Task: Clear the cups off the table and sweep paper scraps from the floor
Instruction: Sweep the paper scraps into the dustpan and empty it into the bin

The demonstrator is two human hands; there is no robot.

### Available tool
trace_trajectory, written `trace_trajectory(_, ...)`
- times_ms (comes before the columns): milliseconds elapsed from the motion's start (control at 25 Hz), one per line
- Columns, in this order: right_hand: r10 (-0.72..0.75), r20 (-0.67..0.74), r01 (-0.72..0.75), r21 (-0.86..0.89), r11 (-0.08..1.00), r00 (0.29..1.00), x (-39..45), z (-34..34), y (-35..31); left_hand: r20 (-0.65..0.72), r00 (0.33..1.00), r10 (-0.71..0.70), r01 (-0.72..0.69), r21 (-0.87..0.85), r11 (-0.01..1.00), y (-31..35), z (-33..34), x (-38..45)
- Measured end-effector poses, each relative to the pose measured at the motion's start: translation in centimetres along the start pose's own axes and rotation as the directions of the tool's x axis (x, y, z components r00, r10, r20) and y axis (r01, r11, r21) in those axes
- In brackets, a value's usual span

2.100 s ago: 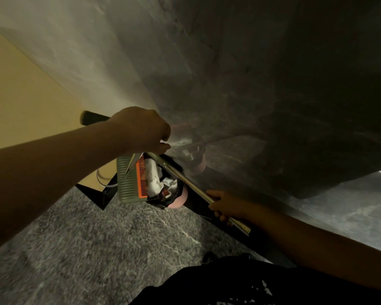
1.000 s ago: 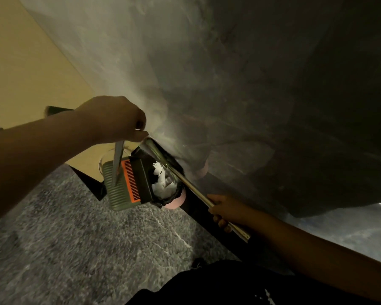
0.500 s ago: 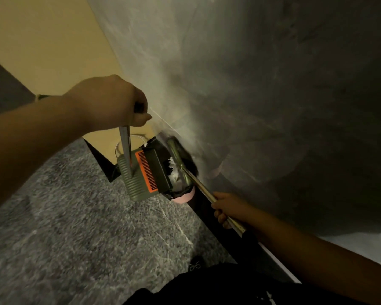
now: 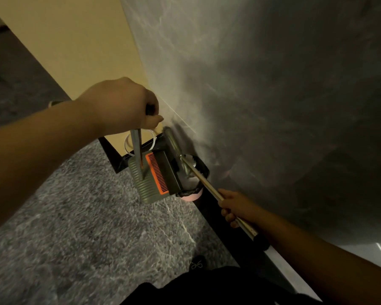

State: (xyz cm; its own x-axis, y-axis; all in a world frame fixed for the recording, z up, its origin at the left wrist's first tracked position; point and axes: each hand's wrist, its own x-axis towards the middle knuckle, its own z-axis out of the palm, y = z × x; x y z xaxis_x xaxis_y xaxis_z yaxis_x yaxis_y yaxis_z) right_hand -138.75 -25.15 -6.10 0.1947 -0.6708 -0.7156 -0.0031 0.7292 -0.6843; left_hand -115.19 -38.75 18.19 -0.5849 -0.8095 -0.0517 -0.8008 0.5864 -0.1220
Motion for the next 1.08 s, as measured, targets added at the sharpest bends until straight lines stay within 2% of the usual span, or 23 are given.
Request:
trace_trajectory(120,-0.023,-0.035,0.023,-0.012,1.0,0.999,2.1,1.1,-0.8,-0.006,1.0,-0.006,0.006,-0.024,1.0,-0.6,0.5,-0.1)
trace_trajectory(360,0.095,-0.097,-0.104,-0.085,0.991,0.991,3.8,1.6,1.8,-0.043,0.999,0.01,-0.012,-0.048,0.999,-1.0,1.4,0.2)
trace_trajectory(520,0.074,-0.138,-0.089,-0.105,0.991,0.988,2.7,1.9,2.5,-0.035,0.999,-0.027,0.024,-0.074,0.997,-1.8,2.1,0.5)
trace_trajectory(680,0.028,-0.119,-0.03,-0.02,0.999,0.993,1.7,2.0,1.0,-0.027,0.999,-0.021,0.019,-0.077,0.997,-2.0,1.9,0.4)
trace_trajectory(800,-0.012,-0.087,0.009,-0.042,0.999,0.996,1.2,2.8,-0.3,-0.024,0.998,-0.06,0.058,-0.071,0.996,-1.6,1.2,-0.8)
trace_trajectory(920,0.001,-0.054,-0.002,-0.007,1.0,0.999,0.3,3.2,-0.9,-0.039,0.992,-0.117,0.113,-0.083,0.99,-0.6,0.2,-3.1)
trace_trajectory(1080,0.012,0.041,-0.009,-0.08,0.997,0.999,-1.4,2.7,-0.4,-0.04,0.961,-0.274,0.268,-0.111,0.957,1.2,-0.6,-8.8)
